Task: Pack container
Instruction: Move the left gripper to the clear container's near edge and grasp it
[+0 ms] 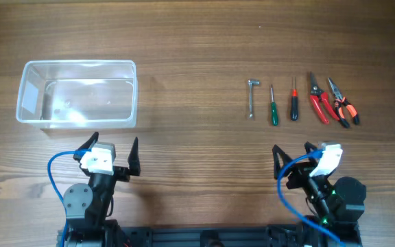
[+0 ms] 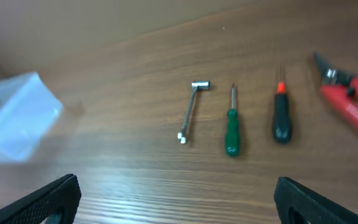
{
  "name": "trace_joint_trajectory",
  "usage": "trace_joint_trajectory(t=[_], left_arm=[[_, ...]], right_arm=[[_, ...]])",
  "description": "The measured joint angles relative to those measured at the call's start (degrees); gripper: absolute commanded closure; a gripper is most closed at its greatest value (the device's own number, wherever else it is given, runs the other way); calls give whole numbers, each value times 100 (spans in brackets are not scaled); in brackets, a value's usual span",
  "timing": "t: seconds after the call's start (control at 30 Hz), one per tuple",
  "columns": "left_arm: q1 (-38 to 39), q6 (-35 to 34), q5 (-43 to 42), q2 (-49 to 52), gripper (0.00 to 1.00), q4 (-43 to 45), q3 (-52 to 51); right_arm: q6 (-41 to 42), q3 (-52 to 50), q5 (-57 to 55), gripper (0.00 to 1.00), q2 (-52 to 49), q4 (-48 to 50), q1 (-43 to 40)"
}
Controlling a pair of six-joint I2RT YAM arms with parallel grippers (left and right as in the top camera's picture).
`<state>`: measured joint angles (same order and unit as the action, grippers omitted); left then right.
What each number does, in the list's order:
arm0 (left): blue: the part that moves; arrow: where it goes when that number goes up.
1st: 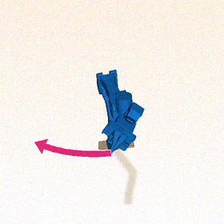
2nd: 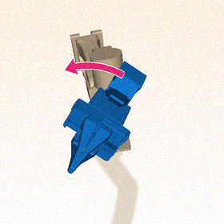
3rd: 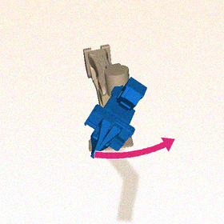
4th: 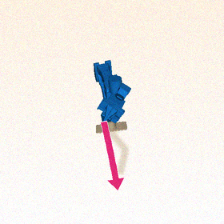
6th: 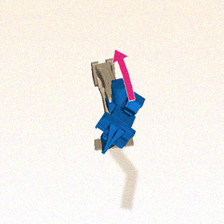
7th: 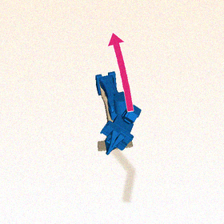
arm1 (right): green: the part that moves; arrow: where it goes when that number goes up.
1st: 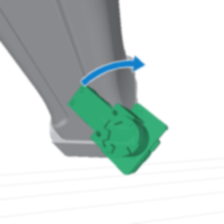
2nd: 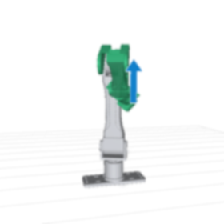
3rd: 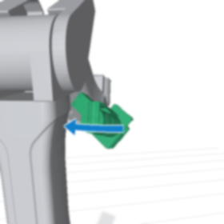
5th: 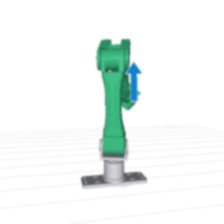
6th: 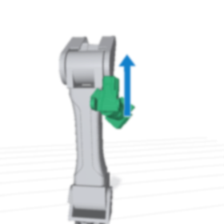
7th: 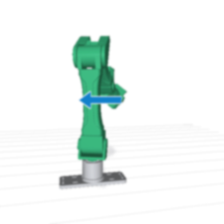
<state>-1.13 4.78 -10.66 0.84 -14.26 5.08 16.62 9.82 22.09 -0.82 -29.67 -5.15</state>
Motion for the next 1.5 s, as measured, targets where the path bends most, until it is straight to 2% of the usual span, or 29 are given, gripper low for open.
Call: trace_joint_trajectory(t=[0.07, 0.17, 0.27, 0.37, 0.53, 0.63, 0.8, 0.87, 0.97, 1.03, 1.27, 1.43, 1.5], left_arm=[[0, -243, -122, 0, 0, 2, 0], [0, -802, -168, 0, 0, 118, -2], [0, -1480, -245, 0, 0, 590, 0], [0, -1858, -278, 24, 0, 1016, 70], [0, -2151, -273, 704, 0, 1150, 933], [0, -2208, -269, 1709, 0, 1045, 1856], [0, -2227, -299, 3779, 0, 107, 3738], [2, -2251, -417, 4656, 0, -684, 4614], [0, -2271, -636, 5890, 0, -1342, 5810], [2, -2277, -752, 6459, 0, -1447, 6339], [2, -2402, -990, 7329, 0, -1423, 6669], [168, -2295, -922, 7873, 0, -2090, 6697], [402, -2111, -682, 8089, 4, -2542, 6704]], right_arm=[[634, 0, 0, 0, 0, 17, 0], [901, 0, 57, 0, -2, 205, 0], [887, 83, 83, 0, -111, 431, 0], [658, 557, 28, 0, -573, 396, 0], [105, 2264, -223, 0, -2352, -131, -4], [-57, 3375, -293, 0, -3727, -603, -4], [-184, 5250, -304, 0, -5794, -1668, -4], [-184, 5978, -273, 0, -6430, -2048, -4], [-201, 6649, -197, 0, -7082, -2243, -7], [-197, 6767, -151, 0, -7276, -2306, -44], [-175, 6800, -177, 0, -7949, -2413, -970], [-170, 6800, -426, 0, -8408, -2411, -1657], [-170, 6802, -586, 0, -8601, -2391, -1836]])
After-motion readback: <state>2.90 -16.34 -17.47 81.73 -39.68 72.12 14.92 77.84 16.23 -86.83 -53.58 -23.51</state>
